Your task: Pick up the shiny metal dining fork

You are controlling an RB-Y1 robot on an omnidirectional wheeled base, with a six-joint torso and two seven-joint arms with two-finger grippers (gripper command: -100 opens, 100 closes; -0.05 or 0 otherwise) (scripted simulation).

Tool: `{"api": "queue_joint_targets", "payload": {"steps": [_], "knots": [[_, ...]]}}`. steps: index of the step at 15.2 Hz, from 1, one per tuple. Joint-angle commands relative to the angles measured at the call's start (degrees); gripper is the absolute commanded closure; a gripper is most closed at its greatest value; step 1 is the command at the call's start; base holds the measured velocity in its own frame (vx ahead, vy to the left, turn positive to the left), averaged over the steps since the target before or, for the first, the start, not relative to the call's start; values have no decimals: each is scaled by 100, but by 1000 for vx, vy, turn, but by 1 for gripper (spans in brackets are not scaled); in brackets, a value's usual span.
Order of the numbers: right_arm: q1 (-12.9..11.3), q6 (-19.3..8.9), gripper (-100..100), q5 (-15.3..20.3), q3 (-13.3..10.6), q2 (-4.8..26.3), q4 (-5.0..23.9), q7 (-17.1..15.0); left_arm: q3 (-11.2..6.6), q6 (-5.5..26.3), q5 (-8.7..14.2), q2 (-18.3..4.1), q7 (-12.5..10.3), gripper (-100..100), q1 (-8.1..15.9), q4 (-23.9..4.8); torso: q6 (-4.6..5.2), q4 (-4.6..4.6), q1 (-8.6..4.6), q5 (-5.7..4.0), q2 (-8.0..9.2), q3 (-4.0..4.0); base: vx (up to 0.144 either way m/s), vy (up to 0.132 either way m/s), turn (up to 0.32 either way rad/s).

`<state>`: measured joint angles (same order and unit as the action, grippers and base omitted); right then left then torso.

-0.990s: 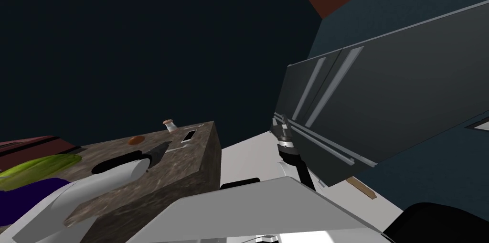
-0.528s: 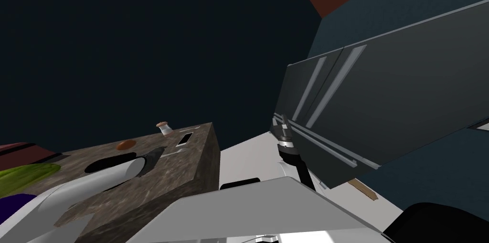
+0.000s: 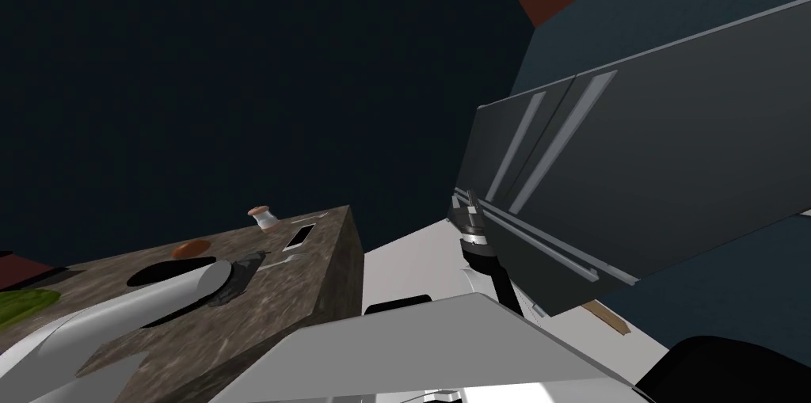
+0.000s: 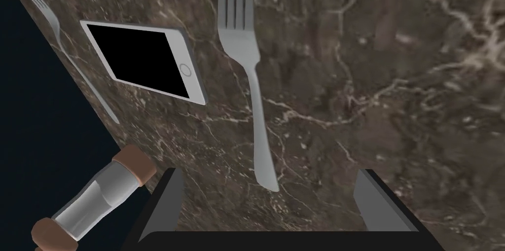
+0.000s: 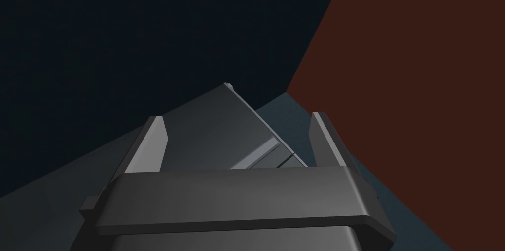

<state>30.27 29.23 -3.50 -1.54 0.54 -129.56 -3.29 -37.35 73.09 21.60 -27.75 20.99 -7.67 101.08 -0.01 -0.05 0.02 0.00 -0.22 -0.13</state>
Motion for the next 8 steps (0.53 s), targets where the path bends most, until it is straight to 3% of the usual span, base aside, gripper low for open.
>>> {"api": "queue_joint_targets", "payload": {"steps": [1,8], "knots": [[0,0,0,0,0,0,0,0,-80,248,34,-20,44,-100,45,-62,0,0,0,0,0,0,61,16,-21],[0,0,0,0,0,0,0,0,-418,1078,166,-77,221,-100,241,-354,0,-2,3,1,-6,-4,74,14,-22]]}}
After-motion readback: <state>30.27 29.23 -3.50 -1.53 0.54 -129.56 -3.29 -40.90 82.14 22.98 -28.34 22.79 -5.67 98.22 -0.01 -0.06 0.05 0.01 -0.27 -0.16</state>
